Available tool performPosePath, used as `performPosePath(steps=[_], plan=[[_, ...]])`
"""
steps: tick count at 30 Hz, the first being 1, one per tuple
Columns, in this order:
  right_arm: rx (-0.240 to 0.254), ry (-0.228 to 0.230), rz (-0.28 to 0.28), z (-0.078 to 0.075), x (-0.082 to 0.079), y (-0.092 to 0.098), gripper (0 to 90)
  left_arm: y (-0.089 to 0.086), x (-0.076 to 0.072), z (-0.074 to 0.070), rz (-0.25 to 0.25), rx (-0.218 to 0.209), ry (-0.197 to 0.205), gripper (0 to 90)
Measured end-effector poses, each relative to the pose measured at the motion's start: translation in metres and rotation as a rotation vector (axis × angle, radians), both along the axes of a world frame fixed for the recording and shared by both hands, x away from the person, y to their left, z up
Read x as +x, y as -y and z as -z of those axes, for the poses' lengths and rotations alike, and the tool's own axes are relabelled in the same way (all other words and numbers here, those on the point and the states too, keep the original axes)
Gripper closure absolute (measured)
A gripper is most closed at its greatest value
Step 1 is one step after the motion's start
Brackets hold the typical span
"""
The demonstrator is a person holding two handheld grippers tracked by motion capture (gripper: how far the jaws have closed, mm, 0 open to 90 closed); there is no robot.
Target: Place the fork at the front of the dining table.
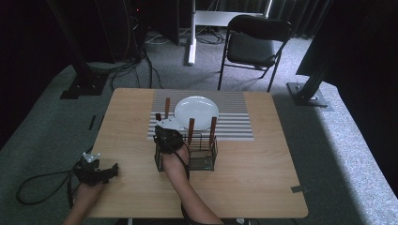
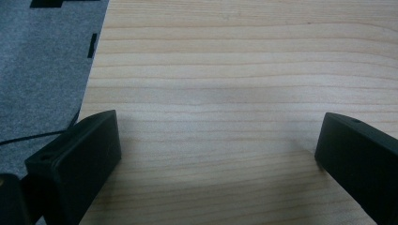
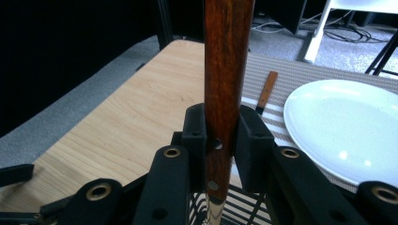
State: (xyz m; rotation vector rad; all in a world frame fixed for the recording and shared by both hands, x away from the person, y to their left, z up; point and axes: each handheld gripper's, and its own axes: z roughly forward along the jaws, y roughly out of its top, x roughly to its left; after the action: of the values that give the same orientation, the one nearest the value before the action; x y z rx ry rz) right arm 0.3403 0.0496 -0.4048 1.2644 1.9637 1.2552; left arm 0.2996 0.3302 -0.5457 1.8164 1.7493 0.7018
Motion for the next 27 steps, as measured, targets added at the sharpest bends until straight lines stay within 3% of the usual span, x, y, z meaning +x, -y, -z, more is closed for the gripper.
performPosePath(steps=[9,27], plan=[[0.014,0.025,0.001,-0.016,-0.001,0.004,75.9,0.0,0.0,0.0,0.0,0.0,0.0,0.4],[0.051,0.121,-0.01,-0.069,0.005,0.007,75.8,0.0,0.0,0.0,-0.002,-0.002,0.003,0.4]])
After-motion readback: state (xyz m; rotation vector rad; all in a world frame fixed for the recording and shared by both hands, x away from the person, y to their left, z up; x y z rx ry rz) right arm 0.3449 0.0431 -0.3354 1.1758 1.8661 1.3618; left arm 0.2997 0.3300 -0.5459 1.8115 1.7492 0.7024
